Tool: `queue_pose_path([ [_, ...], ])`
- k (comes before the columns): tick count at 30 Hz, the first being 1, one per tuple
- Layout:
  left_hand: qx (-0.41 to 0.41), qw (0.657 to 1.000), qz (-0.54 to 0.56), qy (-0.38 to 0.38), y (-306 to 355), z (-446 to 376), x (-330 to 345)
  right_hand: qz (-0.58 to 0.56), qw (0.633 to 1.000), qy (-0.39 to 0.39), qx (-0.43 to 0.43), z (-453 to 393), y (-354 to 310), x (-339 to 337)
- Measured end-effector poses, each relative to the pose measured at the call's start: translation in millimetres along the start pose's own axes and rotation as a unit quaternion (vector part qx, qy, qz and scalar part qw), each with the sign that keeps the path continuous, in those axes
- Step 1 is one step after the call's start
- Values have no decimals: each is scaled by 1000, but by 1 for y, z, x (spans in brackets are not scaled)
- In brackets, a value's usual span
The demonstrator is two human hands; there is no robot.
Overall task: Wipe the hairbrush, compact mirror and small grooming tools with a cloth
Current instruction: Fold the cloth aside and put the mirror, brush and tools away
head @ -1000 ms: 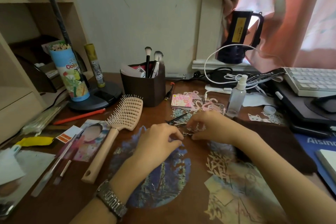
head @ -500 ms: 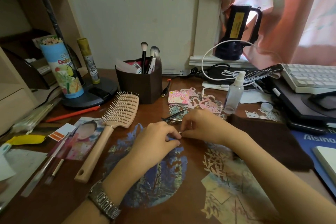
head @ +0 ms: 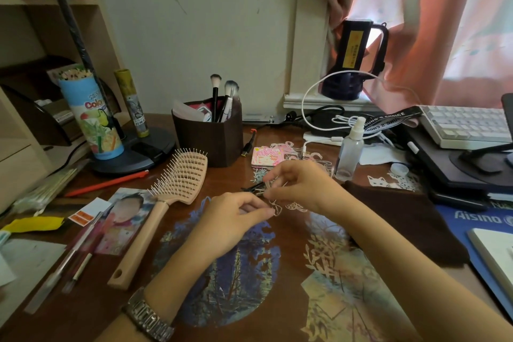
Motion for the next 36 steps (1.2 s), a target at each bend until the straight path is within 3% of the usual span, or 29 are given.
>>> queue_pose_path([
  [10,29,999,-31,14,3,0,-5,-73,997,-25,16,4,-3,1],
  [20,60,996,-54,33,6,1,-19,64,998,-27,-12,-2,-30,-13],
  [23,48,997,-53,42,2,3,-27,97,995,12,-35,-9,-47,-21],
  [28,21,989,-142,37,-7,9,-36,83,991,81,-64,-29,-73,-33],
  [36,25,974,-222,43,-6,10,-40,61,984,130,-101,-66,-113,-29],
])
Point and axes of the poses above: each hand's wrist, its own z-axis away from the middle knuckle, its own x-axis out of the palm, y = z × x, the point moved 6 cm from there along -z, towards the middle knuckle, and after that the axes turned 14 degrees about x, right-handed, at the moved point
